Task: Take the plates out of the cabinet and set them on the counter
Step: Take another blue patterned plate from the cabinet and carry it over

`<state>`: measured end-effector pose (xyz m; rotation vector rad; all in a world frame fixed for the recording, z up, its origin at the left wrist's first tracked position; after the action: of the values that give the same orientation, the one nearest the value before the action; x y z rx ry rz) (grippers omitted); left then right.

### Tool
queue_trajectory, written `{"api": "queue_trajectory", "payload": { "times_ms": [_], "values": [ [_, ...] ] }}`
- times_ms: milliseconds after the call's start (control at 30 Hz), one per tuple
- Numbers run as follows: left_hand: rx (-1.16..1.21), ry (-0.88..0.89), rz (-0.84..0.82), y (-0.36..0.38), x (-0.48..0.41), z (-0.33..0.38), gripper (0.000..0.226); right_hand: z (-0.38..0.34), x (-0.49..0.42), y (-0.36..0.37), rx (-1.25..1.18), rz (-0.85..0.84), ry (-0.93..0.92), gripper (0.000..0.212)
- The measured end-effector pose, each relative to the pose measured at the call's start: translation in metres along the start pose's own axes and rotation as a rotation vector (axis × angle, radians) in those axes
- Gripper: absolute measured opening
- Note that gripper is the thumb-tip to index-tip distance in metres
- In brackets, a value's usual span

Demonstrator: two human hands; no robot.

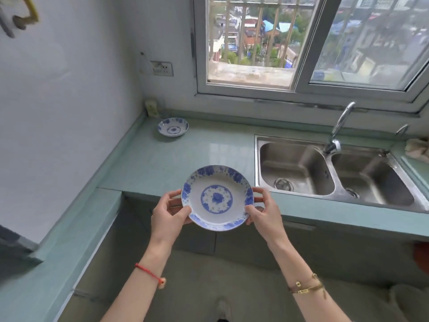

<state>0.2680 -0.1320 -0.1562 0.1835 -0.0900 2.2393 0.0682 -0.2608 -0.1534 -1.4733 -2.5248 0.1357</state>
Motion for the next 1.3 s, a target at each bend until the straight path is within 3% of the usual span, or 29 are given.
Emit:
{"api": "queue_trajectory", "payload": {
  "times_ms": [300,767,1033,1300],
  "values": [
    [-0.069,-0.026,0.043,0.042,-0.194,0.021,0.041,-0.019,-0.204,0.0,0.082,-0.008,0.056,0.042],
    [-0.079,-0.172,-0.09,0.074,-0.496,-0.01,0.046,0.019,-0.49,0.035,0.164,0.116,0.245,0.041],
    [-0.108,-0.261,-0.123,0.08,-0.589,-0.061,0.048,0.067,-0.569,0.052,0.155,0.099,0.349,0.045],
    [-0.131,-0.323,-0.125,0.085,-0.611,-0.099,0.049,0.094,-0.591,0.055,0.208,0.095,0.394,0.048]
  ]
}}
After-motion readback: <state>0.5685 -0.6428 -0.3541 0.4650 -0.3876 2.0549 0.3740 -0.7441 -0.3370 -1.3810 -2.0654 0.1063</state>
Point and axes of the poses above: each hand's wrist, its own x-axis away from the middle knuckle, its own y-axis out of the palm, z = x × y, the point moved 3 cm from there along -x, towards the middle knuckle, and after that the axes turned 8 degrees about -z, right-handed, at the moved point
